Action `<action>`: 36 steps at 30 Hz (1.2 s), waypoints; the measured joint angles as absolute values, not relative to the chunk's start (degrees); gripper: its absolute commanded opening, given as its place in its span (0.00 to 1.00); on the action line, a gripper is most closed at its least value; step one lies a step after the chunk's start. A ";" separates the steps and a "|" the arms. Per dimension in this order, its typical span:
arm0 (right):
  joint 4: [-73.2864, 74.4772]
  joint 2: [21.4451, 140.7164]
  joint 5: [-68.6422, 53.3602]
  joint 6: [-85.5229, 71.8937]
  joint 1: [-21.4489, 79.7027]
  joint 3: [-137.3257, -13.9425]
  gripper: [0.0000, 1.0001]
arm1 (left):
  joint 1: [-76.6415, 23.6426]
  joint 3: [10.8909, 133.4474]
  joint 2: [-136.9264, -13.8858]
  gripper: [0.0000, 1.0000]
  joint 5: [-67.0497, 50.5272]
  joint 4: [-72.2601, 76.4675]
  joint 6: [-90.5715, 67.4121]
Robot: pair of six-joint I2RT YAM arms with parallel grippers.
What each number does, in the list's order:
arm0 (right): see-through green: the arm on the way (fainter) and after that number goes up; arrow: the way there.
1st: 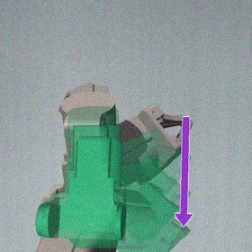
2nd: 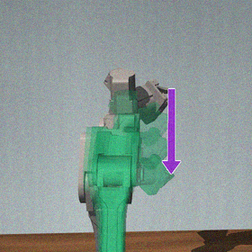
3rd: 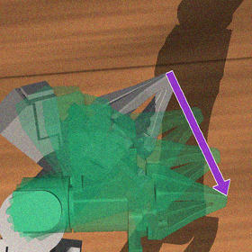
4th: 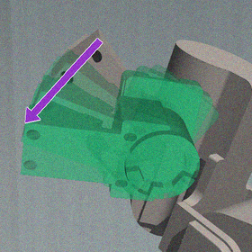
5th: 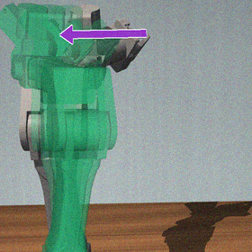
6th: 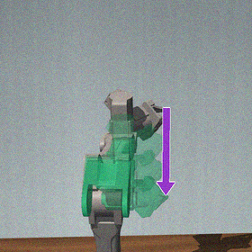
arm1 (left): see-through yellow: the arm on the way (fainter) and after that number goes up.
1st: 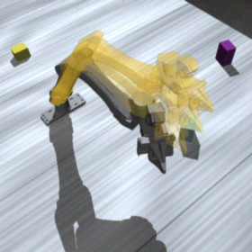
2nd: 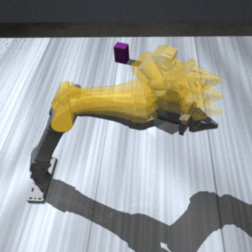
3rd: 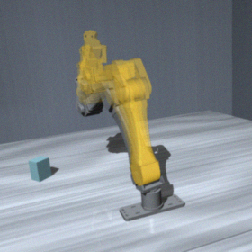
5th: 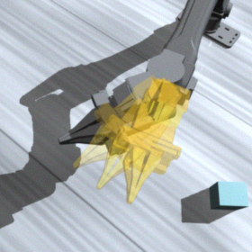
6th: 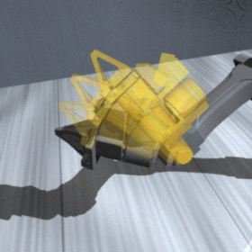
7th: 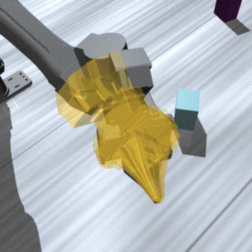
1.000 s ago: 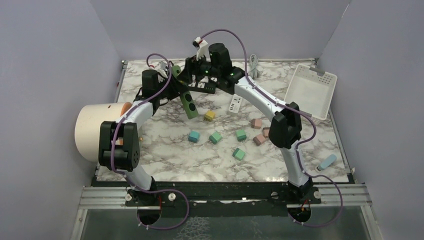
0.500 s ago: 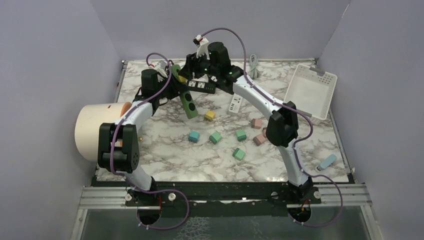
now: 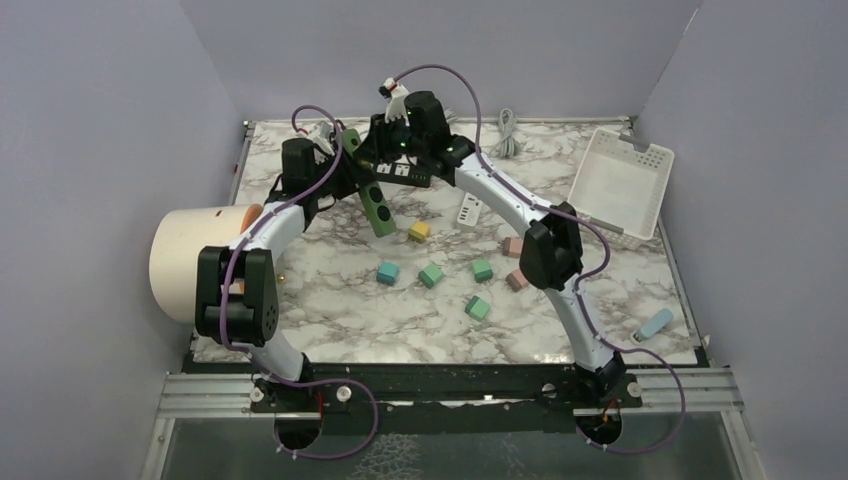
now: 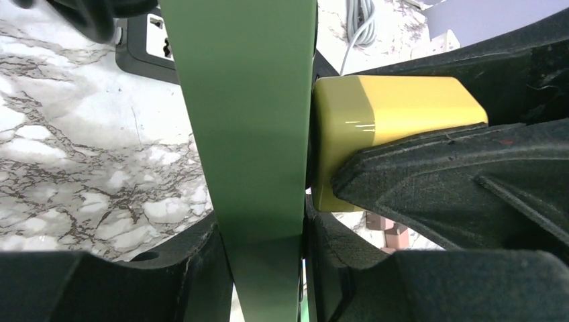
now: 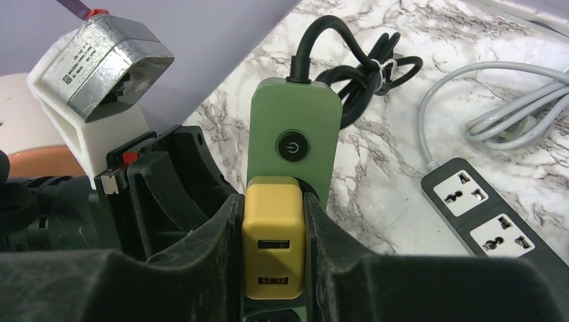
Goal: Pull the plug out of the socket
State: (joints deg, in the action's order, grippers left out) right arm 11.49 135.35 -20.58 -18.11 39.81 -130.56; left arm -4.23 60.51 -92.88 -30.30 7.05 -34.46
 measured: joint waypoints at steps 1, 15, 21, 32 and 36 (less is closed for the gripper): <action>11.55 135.35 -20.62 -18.31 39.81 -130.80 0.01 | -4.21 60.51 -92.79 0.00 -30.30 7.11 -34.39; 8.01 128.53 -8.54 -10.37 44.16 -121.27 0.01 | -4.14 60.84 -92.49 0.00 -30.72 4.73 -34.26; 7.49 127.98 -19.44 -17.65 39.55 -120.40 0.01 | -4.86 61.84 -91.94 0.00 -31.14 3.99 -34.52; 8.88 125.86 -23.18 -23.07 37.06 -116.42 0.01 | -5.72 62.08 -92.25 0.00 -33.21 2.26 -34.15; 6.81 125.03 -26.35 -24.88 36.18 -114.54 0.01 | -5.91 62.11 -92.23 0.00 -33.89 2.76 -34.17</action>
State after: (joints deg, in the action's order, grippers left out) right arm 6.81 125.03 -26.35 -24.88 36.18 -114.54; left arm -5.91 62.11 -92.23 -33.89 2.76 -34.17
